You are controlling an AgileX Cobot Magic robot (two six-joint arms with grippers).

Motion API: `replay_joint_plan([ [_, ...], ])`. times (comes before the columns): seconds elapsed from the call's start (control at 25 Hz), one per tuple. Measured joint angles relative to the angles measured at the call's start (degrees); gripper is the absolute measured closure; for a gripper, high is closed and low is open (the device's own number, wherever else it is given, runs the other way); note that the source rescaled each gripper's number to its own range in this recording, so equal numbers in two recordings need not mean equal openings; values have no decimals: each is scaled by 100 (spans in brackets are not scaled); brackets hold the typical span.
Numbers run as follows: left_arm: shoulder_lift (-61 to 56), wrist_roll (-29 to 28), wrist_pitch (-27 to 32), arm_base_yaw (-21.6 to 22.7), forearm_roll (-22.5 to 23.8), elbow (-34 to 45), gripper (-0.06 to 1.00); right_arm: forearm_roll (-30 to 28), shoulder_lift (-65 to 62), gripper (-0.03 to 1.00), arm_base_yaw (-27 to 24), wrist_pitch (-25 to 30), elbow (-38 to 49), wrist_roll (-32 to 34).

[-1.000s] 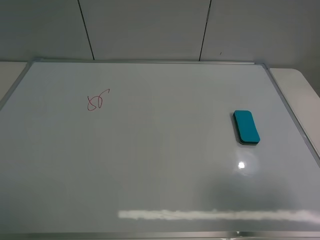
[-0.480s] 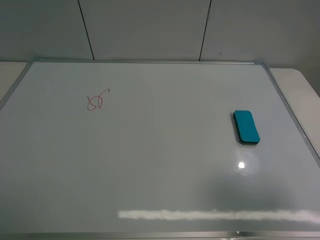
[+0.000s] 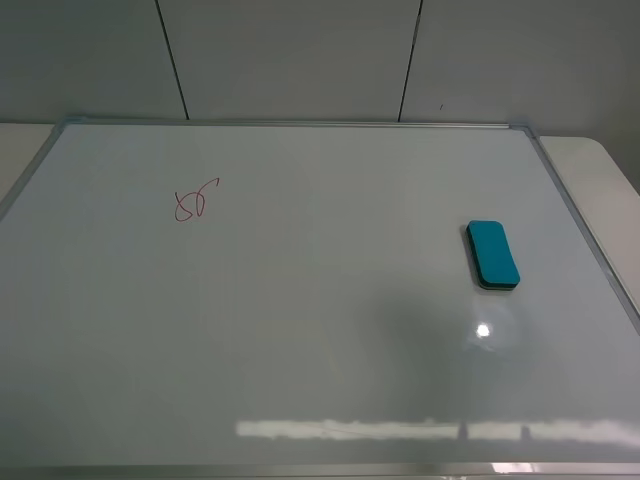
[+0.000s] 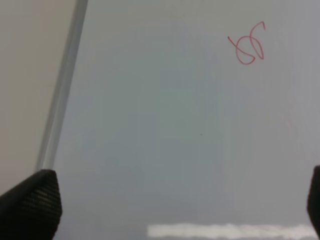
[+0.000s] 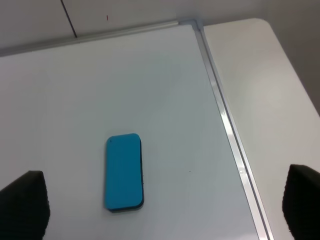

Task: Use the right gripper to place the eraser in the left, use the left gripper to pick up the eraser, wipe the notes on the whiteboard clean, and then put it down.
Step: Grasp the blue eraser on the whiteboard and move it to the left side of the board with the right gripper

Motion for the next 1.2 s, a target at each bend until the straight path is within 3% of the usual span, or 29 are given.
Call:
replay_joint_plan([
  [0.2, 0, 0, 0, 0, 0, 0, -6, 23, 1678, 4, 0, -931, -208, -114],
  [0.36, 0, 0, 0, 0, 0, 0, -6, 36, 2900, 4, 0, -1310, -520, -112],
  [0.76, 0, 0, 0, 0, 0, 0, -6, 136, 4455, 4, 0, -1316, -835, -112],
  [1.04, 0, 0, 0, -5, -6, 0, -6, 232, 4831, 4, 0, -780, -834, -330],
  [1.2, 0, 0, 0, 1, -6, 0, -6, 232, 4846, 4, 7, -851, -834, -368],
])
